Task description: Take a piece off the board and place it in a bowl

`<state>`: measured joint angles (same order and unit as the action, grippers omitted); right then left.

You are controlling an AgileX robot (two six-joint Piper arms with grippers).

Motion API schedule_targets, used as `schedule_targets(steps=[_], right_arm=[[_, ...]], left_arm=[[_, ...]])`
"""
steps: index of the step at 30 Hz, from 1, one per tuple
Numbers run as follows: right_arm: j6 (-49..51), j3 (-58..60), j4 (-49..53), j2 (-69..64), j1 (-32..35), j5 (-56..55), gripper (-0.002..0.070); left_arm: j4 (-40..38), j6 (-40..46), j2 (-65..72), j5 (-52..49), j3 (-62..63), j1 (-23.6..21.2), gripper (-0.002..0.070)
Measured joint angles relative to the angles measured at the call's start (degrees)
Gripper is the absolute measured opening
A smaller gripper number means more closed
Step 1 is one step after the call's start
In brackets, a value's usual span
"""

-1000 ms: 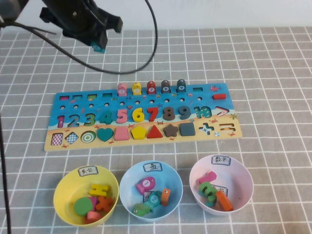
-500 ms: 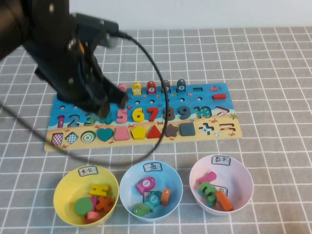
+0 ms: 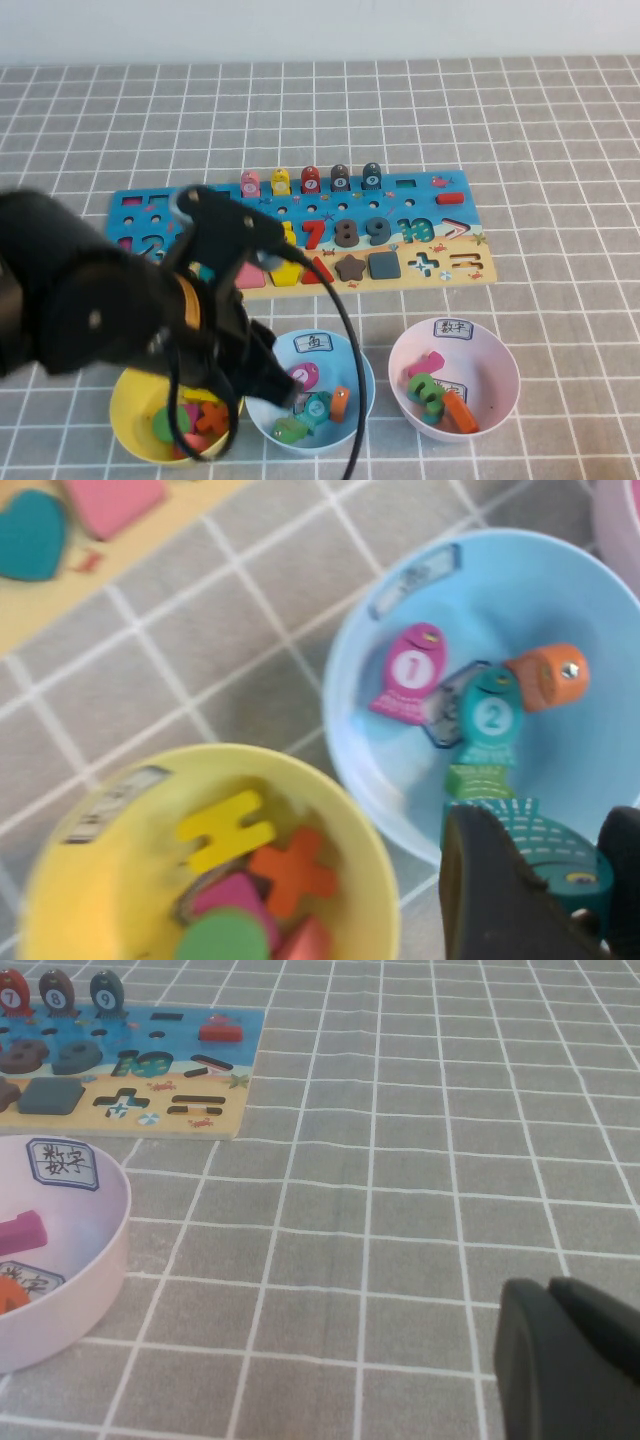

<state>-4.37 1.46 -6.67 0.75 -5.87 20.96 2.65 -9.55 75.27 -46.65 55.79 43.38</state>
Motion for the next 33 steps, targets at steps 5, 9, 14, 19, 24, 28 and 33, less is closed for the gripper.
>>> schedule_targets(steps=[5,9,14,19,24,28,33], right_arm=[[0.00,0.00,0.00,0.00,0.00,0.00,-0.0017],[0.00,0.00,0.00,0.00,0.00,0.00,-0.0017],[0.00,0.00,0.00,0.00,0.00,0.00,-0.0017],[0.00,0.00,0.00,0.00,0.00,0.00,-0.0017],[0.00,0.00,0.00,0.00,0.00,0.00,-0.0017],[0.00,0.00,0.00,0.00,0.00,0.00,-0.0017],[0.00,0.00,0.00,0.00,0.00,0.00,-0.0017]], left_arm=[[0.00,-1.21,-0.51,9.56,-7.15,3.05,0.0187],[0.00,-3.22,-0.51,16.03,-9.31,3.68,0.0187],[0.12,-6.25,1.25,18.15,-9.43,3.68,0.0187],[0.12,-6.50,5.33,19.84,-9.43,3.68,0.0187],[0.12,-7.21,7.96,20.46,-9.43,3.68,0.0187],[0.25,-8.73,8.78,20.70,-9.47,3.68,0.0187],[0.34,-8.83,9.53,20.81,-9.47,3.29,0.0187]])
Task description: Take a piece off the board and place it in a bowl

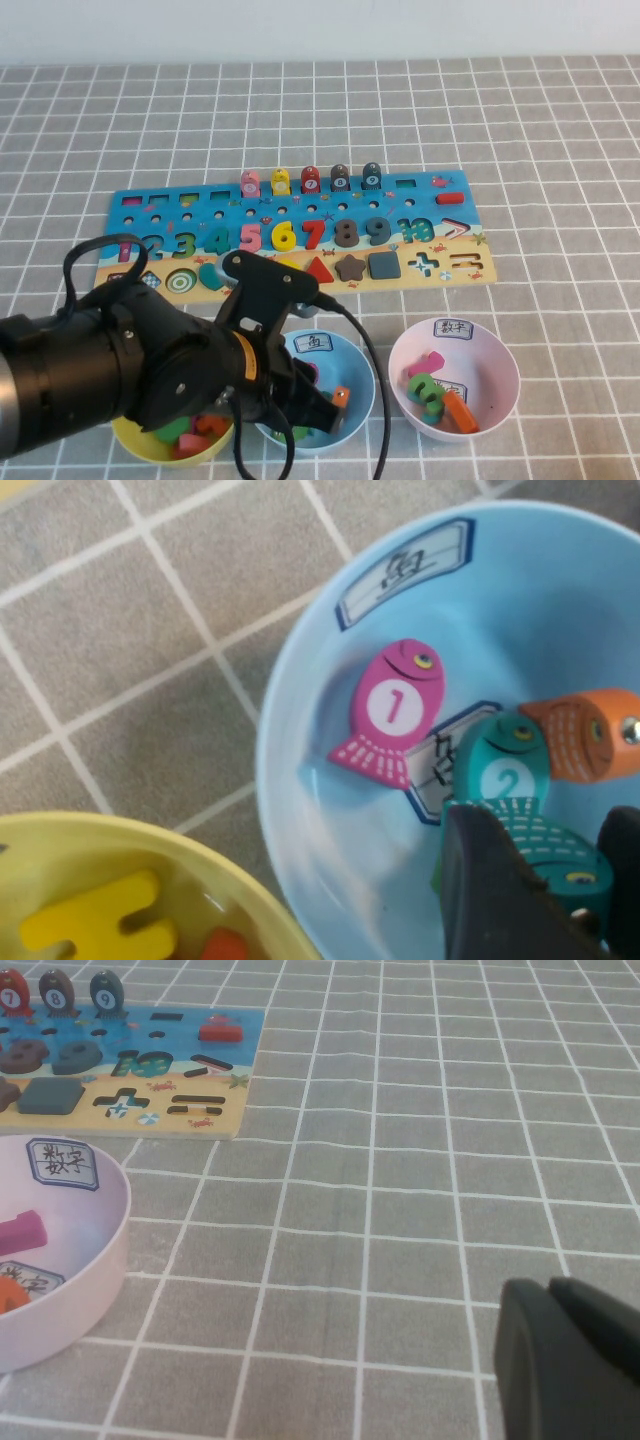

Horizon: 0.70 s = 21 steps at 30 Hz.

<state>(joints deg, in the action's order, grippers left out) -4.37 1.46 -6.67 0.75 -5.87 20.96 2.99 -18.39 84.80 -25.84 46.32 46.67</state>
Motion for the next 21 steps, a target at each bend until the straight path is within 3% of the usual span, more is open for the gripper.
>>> schedule_targets(steps=[5,13,18,21], right_arm=[[0.00,0.00,0.00,0.00,0.00,0.00,-0.0017],[0.00,0.00,0.00,0.00,0.00,0.00,-0.0017],[0.00,0.00,0.00,0.00,0.00,0.00,-0.0017],[0.00,0.00,0.00,0.00,0.00,0.00,-0.0017]], left_arm=[[0.00,0.00,0.22,0.54,-0.09,-0.73,0.0200],[-1.52,0.00,0.22,0.67,-0.09,-0.73,0.0396],[-1.87,0.00,0.12,-2.52,1.72,-0.73,0.0414],[-1.87,0.42,-0.64,-6.79,4.99,-0.73,0.0384]])
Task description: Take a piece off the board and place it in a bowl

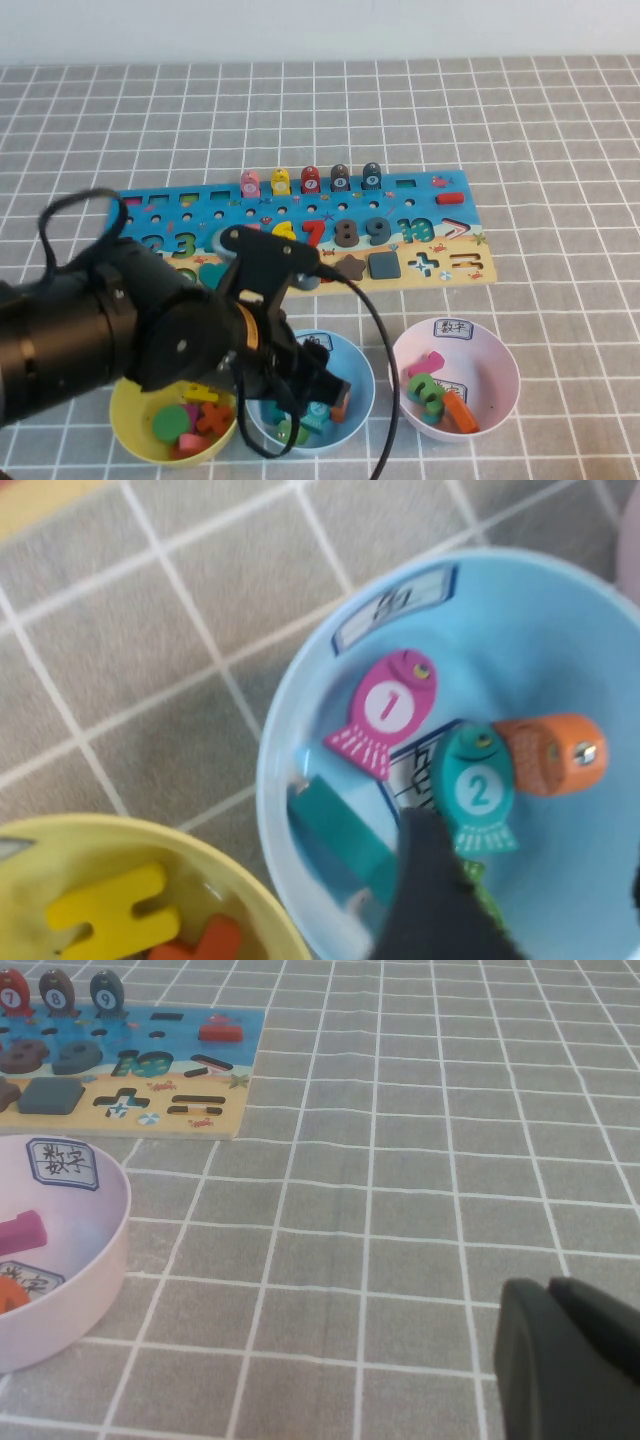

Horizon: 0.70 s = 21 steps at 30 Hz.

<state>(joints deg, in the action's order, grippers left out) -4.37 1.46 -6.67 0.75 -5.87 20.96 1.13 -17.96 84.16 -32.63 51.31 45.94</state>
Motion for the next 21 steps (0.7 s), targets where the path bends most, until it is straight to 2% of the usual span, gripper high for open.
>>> schedule_targets(steps=[3,5,8,15,21], right_arm=[[0.00,0.00,0.00,0.00,0.00,0.00,-0.0017],[0.00,0.00,0.00,0.00,0.00,0.00,-0.0017],[0.00,0.00,0.00,0.00,0.00,0.00,-0.0017],[0.00,0.00,0.00,0.00,0.00,0.00,-0.0017],[0.00,0.00,0.00,0.00,0.00,0.00,-0.0017]], left_arm=[[0.11,1.22,-0.95,-2.42,1.95,0.00,0.0265],[0.67,1.61,-1.77,-3.18,2.17,0.00,0.0132],[2.30,1.97,-3.48,-4.01,2.17,0.00,0.0040],[5.95,1.97,-14.51,-3.39,2.06,0.00,0.0004],[8.04,1.97,-27.86,4.99,-5.69,0.00,0.0002]])
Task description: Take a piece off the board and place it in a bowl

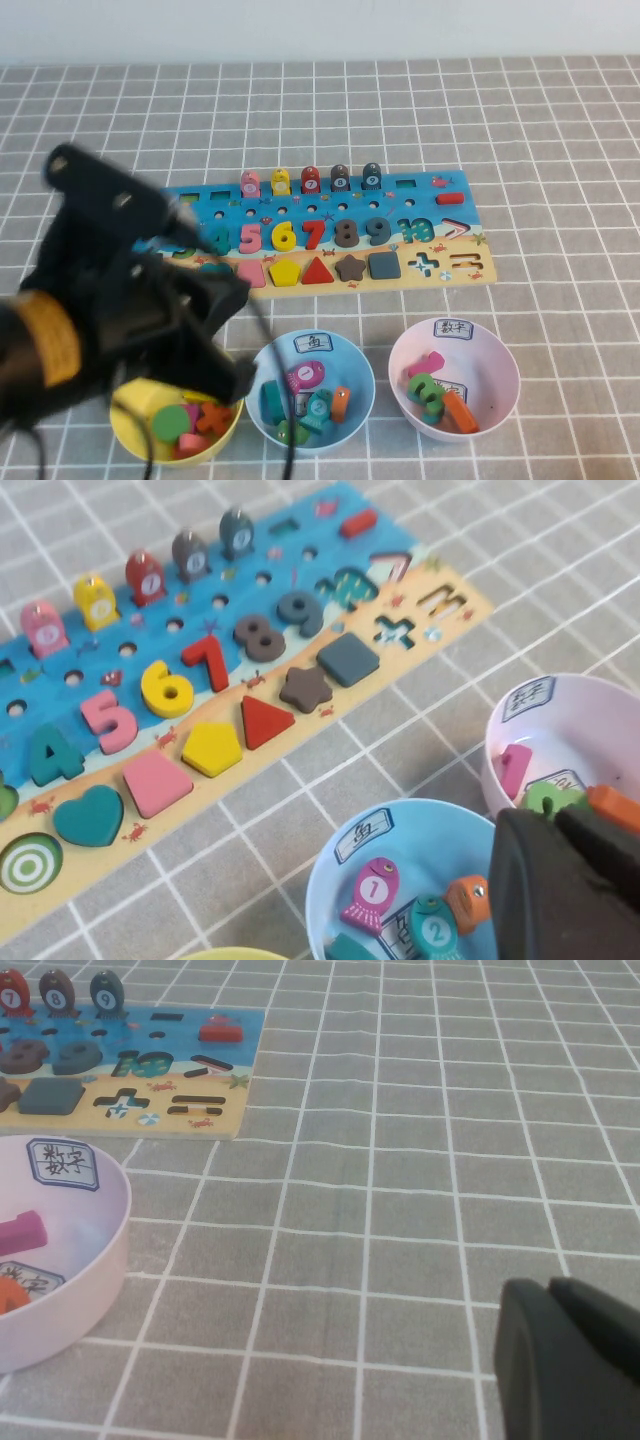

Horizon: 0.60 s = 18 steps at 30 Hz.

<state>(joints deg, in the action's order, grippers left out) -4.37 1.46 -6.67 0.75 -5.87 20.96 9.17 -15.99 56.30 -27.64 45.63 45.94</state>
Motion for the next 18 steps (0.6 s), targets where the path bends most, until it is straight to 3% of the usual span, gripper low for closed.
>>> schedule_targets(steps=[9,18], right_arm=[[0.00,0.00,0.00,0.00,0.00,0.00,-0.0017],[0.00,0.00,0.00,0.00,0.00,0.00,-0.0017]], left_arm=[[-0.11,0.00,-14.86,10.49,-17.87,0.00,0.0001],[-0.20,0.00,-16.20,11.03,-20.08,0.00,0.0001]])
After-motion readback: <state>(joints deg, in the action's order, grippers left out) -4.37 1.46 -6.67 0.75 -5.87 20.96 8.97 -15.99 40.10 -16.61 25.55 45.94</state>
